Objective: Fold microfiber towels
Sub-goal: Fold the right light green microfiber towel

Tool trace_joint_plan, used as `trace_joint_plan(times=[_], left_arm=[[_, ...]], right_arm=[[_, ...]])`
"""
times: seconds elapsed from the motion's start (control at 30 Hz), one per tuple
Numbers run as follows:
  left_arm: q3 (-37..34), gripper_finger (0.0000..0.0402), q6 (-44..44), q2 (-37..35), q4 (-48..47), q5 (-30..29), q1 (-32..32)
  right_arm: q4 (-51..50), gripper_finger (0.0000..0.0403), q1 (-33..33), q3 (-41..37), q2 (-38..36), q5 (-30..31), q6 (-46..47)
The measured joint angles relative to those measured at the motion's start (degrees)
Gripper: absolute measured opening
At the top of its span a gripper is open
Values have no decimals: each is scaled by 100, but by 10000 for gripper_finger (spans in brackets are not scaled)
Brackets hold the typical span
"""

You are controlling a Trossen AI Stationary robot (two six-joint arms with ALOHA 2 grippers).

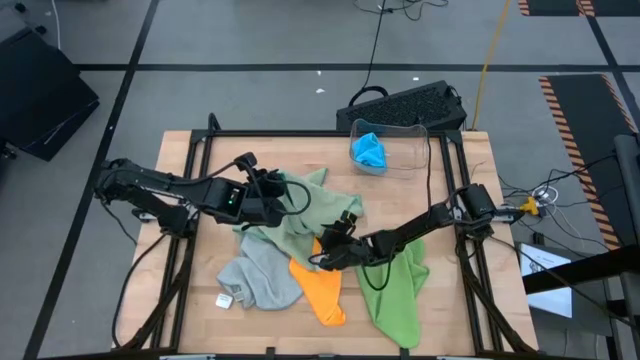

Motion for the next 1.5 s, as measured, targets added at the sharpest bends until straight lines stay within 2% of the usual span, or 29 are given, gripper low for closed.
trace_joint_plan(times=[0.33,0.5,0.57,0.67,0.8,0.87,1.03,1.2,1.33,1.5], left_arm=[[0,30,-62,0,67,27,0],[0,30,-122,0,71,130,-19],[0,30,-129,0,71,153,-52],[0,30,-144,2,69,155,-103],[0,30,-153,1,61,159,-175],[0,30,-155,2,54,167,-218],[0,30,-158,2,48,423,-364],[0,30,-160,2,50,658,-668],[0,30,-73,2,15,711,-910],[0,30,456,2,-295,937,-986]], right_arm=[[134,183,-48,0,349,-146,185],[242,177,-47,2,561,456,121],[128,160,-46,2,612,736,116],[-5,109,-48,2,619,845,157],[-48,21,-30,2,571,737,18],[-54,10,-4,0,494,588,-15],[-338,9,95,0,142,88,-36],[-1278,4,230,0,-489,-156,-210],[-2336,3,258,0,-1197,-90,-313],[-3243,3,203,0,-2250,547,-693]])
